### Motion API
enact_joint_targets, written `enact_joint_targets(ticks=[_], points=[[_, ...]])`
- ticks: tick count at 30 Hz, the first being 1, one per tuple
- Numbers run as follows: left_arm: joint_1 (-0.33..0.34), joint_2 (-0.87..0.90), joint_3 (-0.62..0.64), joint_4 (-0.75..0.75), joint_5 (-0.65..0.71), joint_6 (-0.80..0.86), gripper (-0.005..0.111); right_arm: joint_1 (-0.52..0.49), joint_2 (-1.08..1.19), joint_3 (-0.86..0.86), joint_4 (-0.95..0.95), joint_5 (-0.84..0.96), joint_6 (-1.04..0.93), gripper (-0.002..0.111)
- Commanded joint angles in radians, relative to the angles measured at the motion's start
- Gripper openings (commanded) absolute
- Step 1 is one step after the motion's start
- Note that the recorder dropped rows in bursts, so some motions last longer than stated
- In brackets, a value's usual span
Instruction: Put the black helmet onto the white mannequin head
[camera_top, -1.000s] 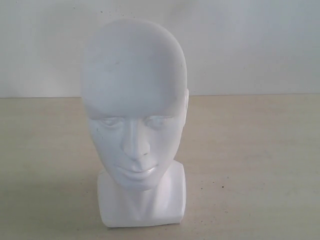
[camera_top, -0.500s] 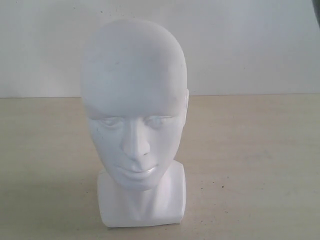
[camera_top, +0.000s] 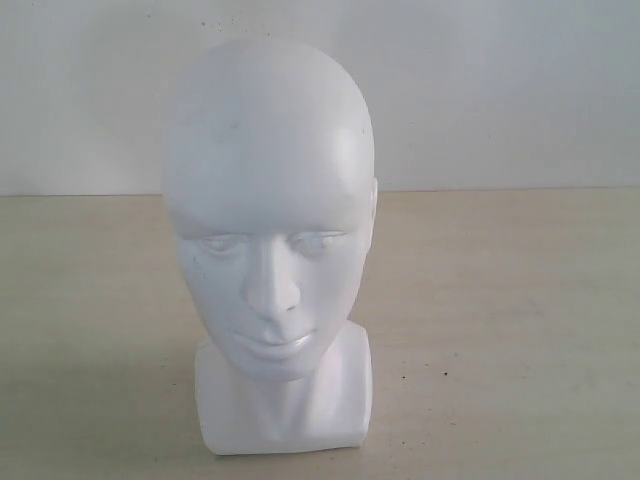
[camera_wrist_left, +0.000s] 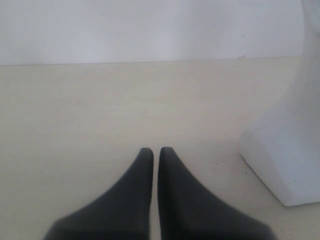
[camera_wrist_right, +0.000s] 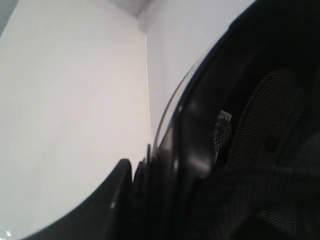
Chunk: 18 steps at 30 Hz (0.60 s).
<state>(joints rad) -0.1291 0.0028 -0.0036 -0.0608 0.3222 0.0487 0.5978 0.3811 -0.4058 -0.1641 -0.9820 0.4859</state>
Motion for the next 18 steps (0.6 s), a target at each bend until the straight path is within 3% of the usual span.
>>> enact_joint_targets(ticks=[1,7,13,18], points=[[0.0,-0.003,0.004,-0.007,-0.004,0.004,0.004,0.0,-0.009,-0.012,0.096,-0.133,0.167,0.0],[0.0,-0.003,0.004,-0.007,-0.004,0.004,0.004,0.0,0.026,-0.012,0.132,-0.154,0.466,0.0],[0.0,-0.003,0.004,-0.007,-0.004,0.004,0.004,0.0,0.201,-0.028,0.07,-0.239,0.693,0.0],[0.0,-0.003,0.004,-0.007,-0.004,0.004,0.004,0.0,0.355,-0.179,-0.083,-0.239,0.74,0.0]])
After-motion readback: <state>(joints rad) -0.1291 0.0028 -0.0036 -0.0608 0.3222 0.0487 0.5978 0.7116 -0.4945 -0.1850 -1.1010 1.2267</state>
